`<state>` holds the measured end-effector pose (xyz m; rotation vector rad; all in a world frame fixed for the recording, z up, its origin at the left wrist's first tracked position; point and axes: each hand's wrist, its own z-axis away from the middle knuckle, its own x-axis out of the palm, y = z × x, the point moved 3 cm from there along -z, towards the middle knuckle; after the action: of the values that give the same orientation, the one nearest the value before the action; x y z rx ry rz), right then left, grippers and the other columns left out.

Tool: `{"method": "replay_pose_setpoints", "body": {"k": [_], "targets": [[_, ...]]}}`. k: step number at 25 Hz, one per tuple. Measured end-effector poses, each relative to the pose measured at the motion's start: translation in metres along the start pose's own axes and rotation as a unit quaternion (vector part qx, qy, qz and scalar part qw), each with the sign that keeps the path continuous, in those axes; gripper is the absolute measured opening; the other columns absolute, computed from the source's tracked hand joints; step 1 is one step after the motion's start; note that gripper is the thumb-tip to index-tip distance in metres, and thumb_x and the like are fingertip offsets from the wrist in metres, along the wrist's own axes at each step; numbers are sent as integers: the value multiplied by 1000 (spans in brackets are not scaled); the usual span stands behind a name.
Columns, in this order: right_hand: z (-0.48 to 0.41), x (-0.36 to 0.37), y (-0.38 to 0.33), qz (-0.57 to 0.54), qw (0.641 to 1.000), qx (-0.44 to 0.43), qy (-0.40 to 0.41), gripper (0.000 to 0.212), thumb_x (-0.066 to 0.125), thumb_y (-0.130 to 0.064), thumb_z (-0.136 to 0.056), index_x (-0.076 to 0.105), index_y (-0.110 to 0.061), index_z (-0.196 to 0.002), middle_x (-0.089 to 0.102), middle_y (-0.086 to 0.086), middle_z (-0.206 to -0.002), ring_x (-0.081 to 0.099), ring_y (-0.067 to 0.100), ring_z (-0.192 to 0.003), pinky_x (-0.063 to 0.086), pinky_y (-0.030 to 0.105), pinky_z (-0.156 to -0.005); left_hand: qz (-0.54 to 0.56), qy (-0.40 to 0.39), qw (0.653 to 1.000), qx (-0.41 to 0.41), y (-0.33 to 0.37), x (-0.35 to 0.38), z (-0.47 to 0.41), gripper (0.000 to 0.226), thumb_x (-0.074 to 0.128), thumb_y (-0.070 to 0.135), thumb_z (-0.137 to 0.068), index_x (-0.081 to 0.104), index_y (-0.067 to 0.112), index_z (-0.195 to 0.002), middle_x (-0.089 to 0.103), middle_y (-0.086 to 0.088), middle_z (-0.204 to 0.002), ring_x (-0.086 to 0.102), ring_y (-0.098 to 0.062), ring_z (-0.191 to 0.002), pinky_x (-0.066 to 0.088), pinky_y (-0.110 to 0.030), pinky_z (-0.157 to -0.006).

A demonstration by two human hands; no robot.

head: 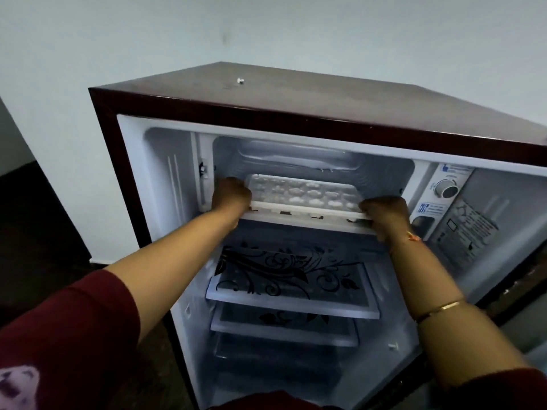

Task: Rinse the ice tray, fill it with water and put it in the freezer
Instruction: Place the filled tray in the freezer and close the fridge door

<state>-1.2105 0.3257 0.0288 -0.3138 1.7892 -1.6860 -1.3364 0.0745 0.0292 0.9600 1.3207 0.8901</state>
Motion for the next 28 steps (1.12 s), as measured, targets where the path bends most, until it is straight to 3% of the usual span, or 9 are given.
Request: {"method": "replay_pose_setpoints", "body": {"k": [2,4,8,10,13,18,22,25,28], "targets": [[0,0,-5,43,999,-24,-1,18,69,-8,-72,64,1,-87,66,23,-97,64,40,-96,54,53,-86,-98,-16,995,16,6,0,-5,35,35,4,-94,37,10,-60,41,-6,-65,46,-21,-61,37,-26,-49],[-1,1,-12,64,997,-42,-6,22,69,-11,-77,64,0,-95,65,25,-109,62,39,-105,51,50,-91,-156,-27,987,41,13,1,-8,33,35,4,-95,41,7,-63,48,-9,-73,51,-28,-74,34,-26,-53],[-8,7,-15,106,994,-18,-14,22,66,-18,-83,51,-17,-66,62,22,-120,58,37,-113,48,43,-97,-244,-42,966,77,16,7,-23,25,37,1,-93,58,-8,-104,59,-25,-114,56,-37,-105,37,-29,-71],[-11,11,-15,82,995,-49,6,14,68,-14,-81,63,-4,-90,61,25,-120,57,40,-114,46,44,-99,-257,-38,961,94,15,10,-28,27,37,2,-94,58,-7,-109,59,-25,-117,56,-37,-107,37,-29,-72],[-13,15,-17,81,994,-70,22,37,66,-11,-84,58,12,-112,60,28,-119,54,40,-115,42,38,-99,-246,-31,962,113,14,14,-37,30,36,2,-95,56,-4,-117,58,-24,-122,54,-37,-112,35,-28,-75],[-19,25,-18,57,997,-49,-23,16,58,-10,-87,60,0,-76,69,24,-93,67,39,-91,53,48,-89,-228,-38,966,115,13,16,-45,30,36,0,-94,57,-4,-115,57,-25,-121,53,-38,-111,37,-31,-78],[-21,27,-17,85,994,-50,-41,30,53,-10,-87,51,-11,-57,69,22,-77,69,36,-70,55,53,-81,-238,-27,964,120,14,17,-50,31,37,2,-95,57,-1,-117,56,-24,-124,52,-38,-115,42,-37,-92],[-23,26,-16,85,995,-47,-40,29,53,-10,-89,52,-11,-60,65,19,-75,67,34,-65,57,48,-78,-257,-20,959,116,13,19,-53,31,37,5,-95,57,2,-117,57,-23,-124,52,-38,-115,43,-38,-92],[-29,26,-16,124,990,-51,-43,32,51,-11,-91,50,-12,-59,62,10,-61,63,11,-43,54,22,-57,-264,-19,958,112,12,19,-55,31,38,7,-94,58,4,-118,57,-22,-124,53,-38,-115,44,-37,-91]]}}
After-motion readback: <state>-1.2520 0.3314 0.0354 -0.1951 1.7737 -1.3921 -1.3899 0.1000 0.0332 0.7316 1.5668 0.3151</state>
